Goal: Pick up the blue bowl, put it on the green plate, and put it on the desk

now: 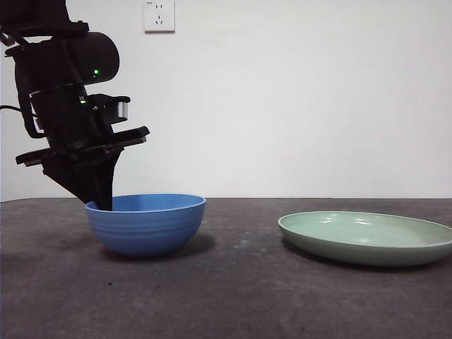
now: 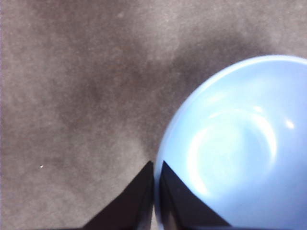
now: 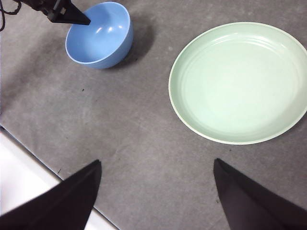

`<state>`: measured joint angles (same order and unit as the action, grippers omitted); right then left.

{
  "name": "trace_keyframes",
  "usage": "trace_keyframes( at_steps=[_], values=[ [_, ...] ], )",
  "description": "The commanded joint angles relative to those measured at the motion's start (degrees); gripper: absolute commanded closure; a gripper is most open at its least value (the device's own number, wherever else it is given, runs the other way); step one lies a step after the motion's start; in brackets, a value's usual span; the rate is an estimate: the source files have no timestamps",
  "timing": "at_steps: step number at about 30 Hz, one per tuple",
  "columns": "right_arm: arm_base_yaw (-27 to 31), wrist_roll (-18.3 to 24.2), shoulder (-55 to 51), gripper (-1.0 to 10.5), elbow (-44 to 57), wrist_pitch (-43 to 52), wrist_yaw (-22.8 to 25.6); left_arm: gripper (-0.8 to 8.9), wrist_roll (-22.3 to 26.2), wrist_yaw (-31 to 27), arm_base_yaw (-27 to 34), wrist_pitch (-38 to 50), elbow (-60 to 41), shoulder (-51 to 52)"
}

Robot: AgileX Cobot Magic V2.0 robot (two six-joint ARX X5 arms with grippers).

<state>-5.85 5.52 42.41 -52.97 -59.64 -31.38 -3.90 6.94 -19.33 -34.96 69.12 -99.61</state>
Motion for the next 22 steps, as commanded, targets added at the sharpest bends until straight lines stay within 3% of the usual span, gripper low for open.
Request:
trace_keyframes(
  at_steps=[1,10,22],
  values=[
    [-0.1,-0.6,0.2,5.7,-1.0,0.5,-0.2,8.04,-0.3,-0.1,-0.3,0.2,1.5,-0.6],
    [-0.1,-0.6,0.2,5.7,-1.0,0.5,-0.2,8.04,-2.3,1.0,-2.7,-0.4,4.9,5.2],
    [-0.1,-0.6,0.2,5.7,-1.0,0.5,-0.2,8.04,-4.3,1.0,-12.5,-2.4,16.9,4.1]
  ],
)
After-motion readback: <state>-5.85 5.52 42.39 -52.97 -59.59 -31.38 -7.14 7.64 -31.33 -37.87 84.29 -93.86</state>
